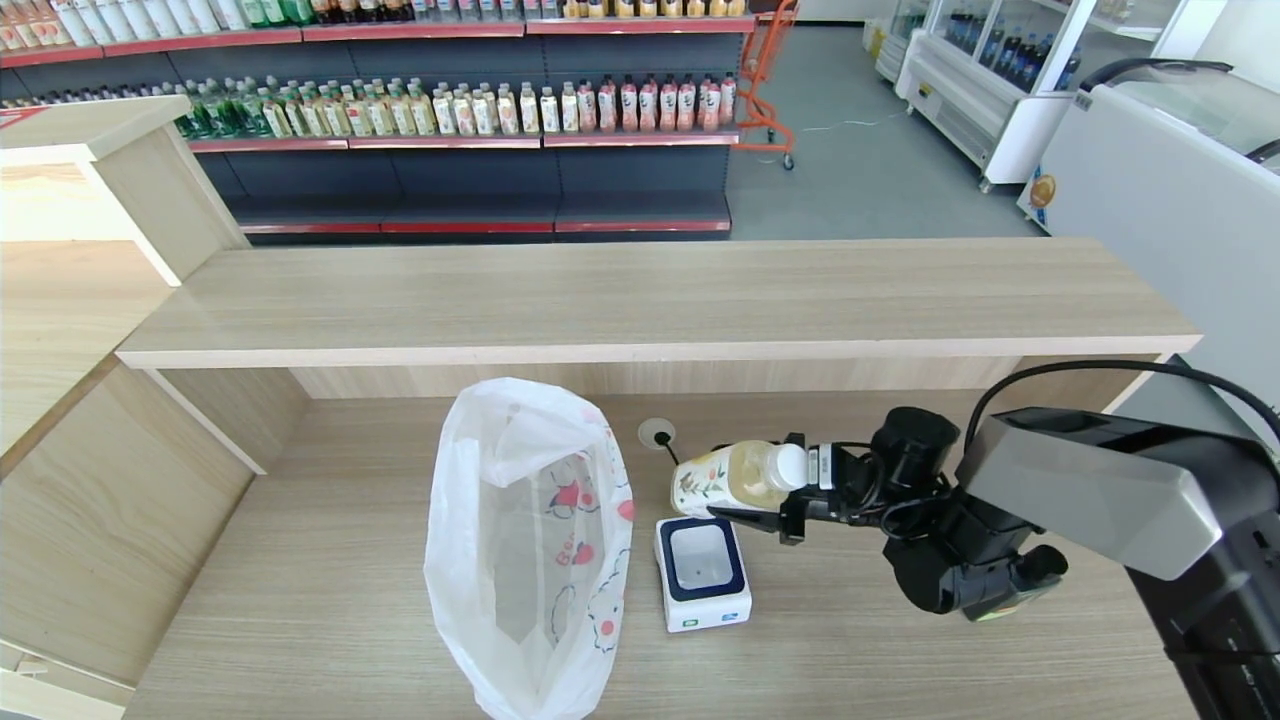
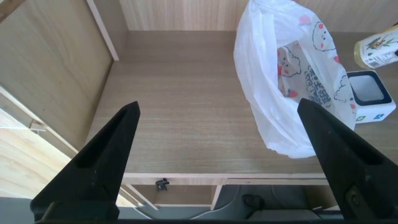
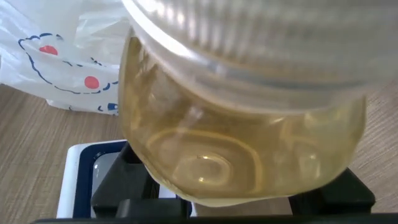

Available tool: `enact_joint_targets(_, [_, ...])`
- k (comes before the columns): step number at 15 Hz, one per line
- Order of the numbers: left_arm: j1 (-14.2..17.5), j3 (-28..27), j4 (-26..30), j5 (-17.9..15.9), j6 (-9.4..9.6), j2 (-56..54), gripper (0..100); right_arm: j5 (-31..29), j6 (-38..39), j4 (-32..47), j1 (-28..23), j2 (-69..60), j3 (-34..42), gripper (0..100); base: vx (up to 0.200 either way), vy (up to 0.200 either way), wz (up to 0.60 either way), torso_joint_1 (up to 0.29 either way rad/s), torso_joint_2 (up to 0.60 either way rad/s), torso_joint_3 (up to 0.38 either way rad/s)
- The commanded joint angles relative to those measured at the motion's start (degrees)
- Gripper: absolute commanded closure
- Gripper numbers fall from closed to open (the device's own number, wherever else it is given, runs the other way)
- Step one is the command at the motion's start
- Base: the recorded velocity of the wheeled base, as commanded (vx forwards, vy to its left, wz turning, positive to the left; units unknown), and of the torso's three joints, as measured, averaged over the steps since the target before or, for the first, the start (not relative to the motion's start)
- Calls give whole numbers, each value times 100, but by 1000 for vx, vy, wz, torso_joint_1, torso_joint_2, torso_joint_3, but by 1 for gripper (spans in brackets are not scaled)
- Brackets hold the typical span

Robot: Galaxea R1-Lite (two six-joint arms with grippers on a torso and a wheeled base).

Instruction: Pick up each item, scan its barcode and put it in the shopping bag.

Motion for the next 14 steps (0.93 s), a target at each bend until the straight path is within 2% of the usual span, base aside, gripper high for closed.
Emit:
enact_joint_targets(1, [4,1,-1,1,-2,-2,0,5,129,-28,-75,-294,46,100,0,0,0,0,0,0])
enact_joint_targets(3, [4,1,-1,1,-2,-2,0,-31,770,-28,-190,-839,363,100,0,0,0,0,0,0])
enact_joint_targets(6, [4,1,-1,1,-2,-2,0,-83,1605,-19,-154,-2035,1329,100,0,0,0,0,0,0])
enact_joint_targets(7, [4,1,-1,1,-2,-2,0,-365,1931,289,-146,-2500,1593,100,0,0,0,0,0,0])
enact_joint_targets(8, [4,1,-1,1,-2,-2,0,-980,2326,781,-146,-3036,1813,100,0,0,0,0,0,0])
enact_joint_targets(9, [4,1,-1,1,-2,-2,0,-1270,2511,992,-146,-3247,1883,100,0,0,0,0,0,0])
enact_joint_targets(10, [4,1,-1,1,-2,-2,0,-2052,3029,1502,-154,-3669,2059,100,0,0,0,0,0,0])
enact_joint_targets(11, [4,1,-1,1,-2,-2,0,-3142,3671,1950,-146,-4197,2639,100,0,0,0,0,0,0])
enact_joint_targets(14, [4,1,-1,1,-2,-2,0,-4619,4664,1994,57,-4777,3536,100,0,0,0,0,0,0])
